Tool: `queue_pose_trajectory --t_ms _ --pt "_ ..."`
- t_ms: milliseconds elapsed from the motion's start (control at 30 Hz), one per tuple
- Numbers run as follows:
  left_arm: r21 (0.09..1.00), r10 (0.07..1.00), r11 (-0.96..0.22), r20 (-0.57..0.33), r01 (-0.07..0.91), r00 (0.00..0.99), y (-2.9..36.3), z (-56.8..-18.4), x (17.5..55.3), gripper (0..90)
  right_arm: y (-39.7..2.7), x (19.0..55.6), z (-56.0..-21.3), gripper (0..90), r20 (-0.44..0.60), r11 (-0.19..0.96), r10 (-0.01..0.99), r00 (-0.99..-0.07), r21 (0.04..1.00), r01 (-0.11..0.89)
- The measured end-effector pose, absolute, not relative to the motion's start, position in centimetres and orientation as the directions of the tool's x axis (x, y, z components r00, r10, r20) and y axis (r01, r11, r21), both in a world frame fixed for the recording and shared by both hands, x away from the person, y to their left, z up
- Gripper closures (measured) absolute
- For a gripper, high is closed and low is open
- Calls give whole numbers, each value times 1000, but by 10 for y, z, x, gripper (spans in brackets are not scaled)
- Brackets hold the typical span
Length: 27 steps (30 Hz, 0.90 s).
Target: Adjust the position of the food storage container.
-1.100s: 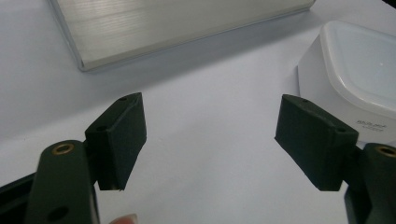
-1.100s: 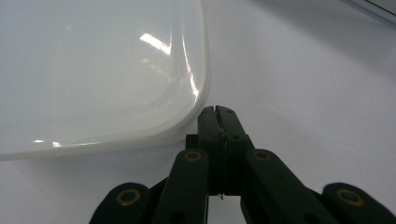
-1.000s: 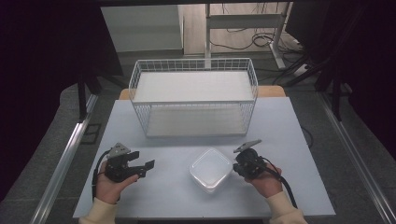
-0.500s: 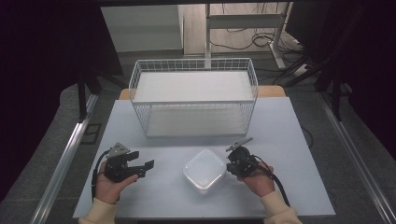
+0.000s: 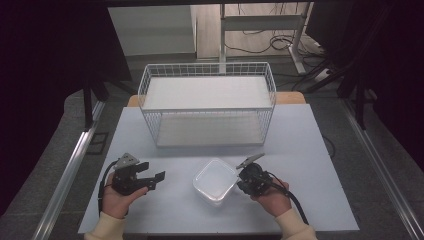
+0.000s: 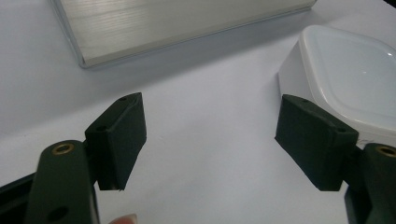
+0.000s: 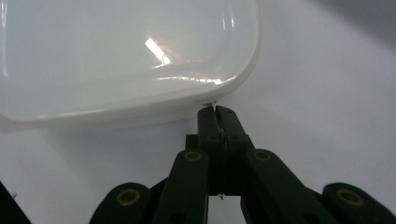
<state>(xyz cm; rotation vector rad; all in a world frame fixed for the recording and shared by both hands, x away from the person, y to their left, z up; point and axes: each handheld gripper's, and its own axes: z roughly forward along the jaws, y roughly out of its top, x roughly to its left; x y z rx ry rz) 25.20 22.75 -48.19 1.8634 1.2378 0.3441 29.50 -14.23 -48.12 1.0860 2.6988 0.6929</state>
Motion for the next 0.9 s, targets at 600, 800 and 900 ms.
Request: queue_pose_trajectory --t_ms 600,800,900 --pt "773 859 -130 -226 621 460 231 -481 252 242 -107 335 -484 896 26 632 679 -734 489 601" --pt "774 861 -128 -224 620 457 231 -481 252 242 -98 343 -485 896 25 632 673 -739 499 593" --pt "773 862 -130 -221 621 456 229 -481 252 242 -98 343 -485 896 17 638 668 -744 501 585"
